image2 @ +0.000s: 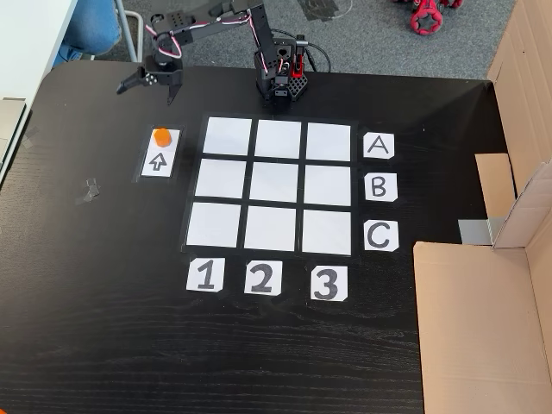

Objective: Pick up the round, orange token and place it in the grid on square B3.

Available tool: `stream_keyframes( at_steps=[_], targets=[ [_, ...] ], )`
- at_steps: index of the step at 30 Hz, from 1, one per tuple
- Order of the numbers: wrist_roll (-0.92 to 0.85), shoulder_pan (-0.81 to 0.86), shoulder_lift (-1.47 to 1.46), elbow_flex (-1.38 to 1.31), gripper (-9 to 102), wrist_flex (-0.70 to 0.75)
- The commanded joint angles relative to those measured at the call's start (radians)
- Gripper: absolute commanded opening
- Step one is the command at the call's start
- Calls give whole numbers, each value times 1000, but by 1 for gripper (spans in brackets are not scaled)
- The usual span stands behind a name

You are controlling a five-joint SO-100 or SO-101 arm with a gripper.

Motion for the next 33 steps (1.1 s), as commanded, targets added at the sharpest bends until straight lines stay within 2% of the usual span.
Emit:
stream_keyframes(
  at_steps=[1, 21, 33],
  targets=[
    [18, -25, -15, -57, 56, -14],
    [109, -167, -114, -86, 56, -14],
    [97, -167, -222, -181, 56, -9]
  ],
)
